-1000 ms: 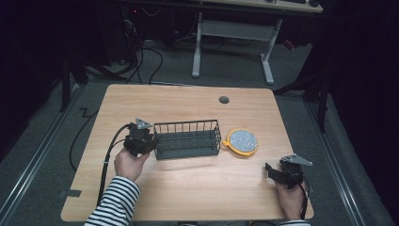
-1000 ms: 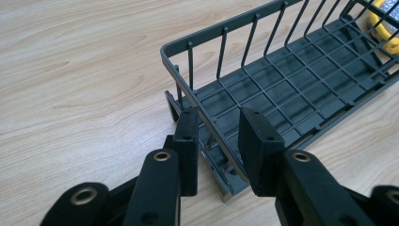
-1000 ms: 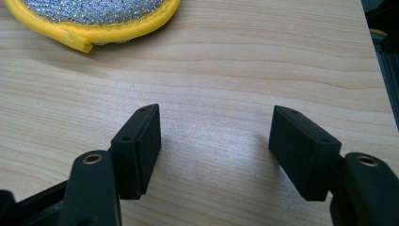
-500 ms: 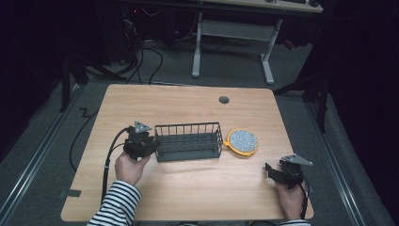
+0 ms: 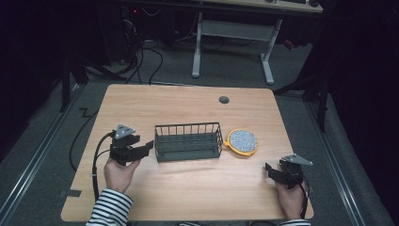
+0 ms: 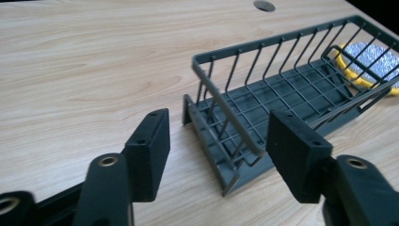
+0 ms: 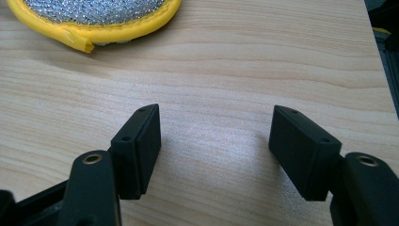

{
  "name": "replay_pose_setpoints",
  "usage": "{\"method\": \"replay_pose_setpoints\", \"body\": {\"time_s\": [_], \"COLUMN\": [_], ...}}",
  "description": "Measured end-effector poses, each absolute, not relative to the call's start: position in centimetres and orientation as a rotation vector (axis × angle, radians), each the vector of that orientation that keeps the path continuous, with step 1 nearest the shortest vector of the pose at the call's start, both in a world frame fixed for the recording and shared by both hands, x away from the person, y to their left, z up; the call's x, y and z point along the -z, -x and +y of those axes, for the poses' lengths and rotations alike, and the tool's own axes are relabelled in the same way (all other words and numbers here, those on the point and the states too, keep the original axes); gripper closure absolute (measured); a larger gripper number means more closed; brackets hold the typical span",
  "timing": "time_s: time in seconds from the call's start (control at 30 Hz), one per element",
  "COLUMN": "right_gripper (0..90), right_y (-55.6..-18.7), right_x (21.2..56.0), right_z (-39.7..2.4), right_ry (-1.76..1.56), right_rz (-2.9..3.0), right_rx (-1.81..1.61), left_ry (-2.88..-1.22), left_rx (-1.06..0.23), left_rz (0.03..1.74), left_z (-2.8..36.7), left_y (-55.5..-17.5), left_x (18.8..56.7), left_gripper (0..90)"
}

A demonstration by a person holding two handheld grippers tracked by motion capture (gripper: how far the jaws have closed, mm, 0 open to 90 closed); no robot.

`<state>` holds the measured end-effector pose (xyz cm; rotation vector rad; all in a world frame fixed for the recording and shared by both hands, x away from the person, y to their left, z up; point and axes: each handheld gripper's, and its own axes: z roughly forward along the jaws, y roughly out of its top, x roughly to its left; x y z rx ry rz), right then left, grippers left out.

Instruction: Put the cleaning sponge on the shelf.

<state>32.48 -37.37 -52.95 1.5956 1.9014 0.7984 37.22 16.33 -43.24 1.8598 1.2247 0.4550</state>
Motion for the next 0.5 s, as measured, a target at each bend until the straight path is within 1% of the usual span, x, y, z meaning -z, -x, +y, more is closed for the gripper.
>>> {"method": "replay_pose_setpoints", "body": {"time_s": [0.13, 0.4, 0.5], "right_gripper": [35.2, 35.7, 35.8], "right_y": [-32.5, -32.5, -32.5], "right_x": [52.9, 52.9, 52.9], "right_z": [-37.4, -37.4, -37.4], "right_ry": [-1.599, -1.601, -1.6], "right_rz": [1.9, 1.896, 1.897], "right_rx": [-0.799, -0.797, -0.798], "left_ry": [-1.847, -1.86, -1.849], "left_rx": [-0.486, -0.484, -0.477], "left_rz": [1.245, 1.278, 1.31], "left_z": [17.4, 18.6, 19.3], "left_y": [-36.5, -35.6, -35.2], "left_x": [43.8, 46.1, 47.7], "left_gripper": [36.3, 34.7, 34.6]}}
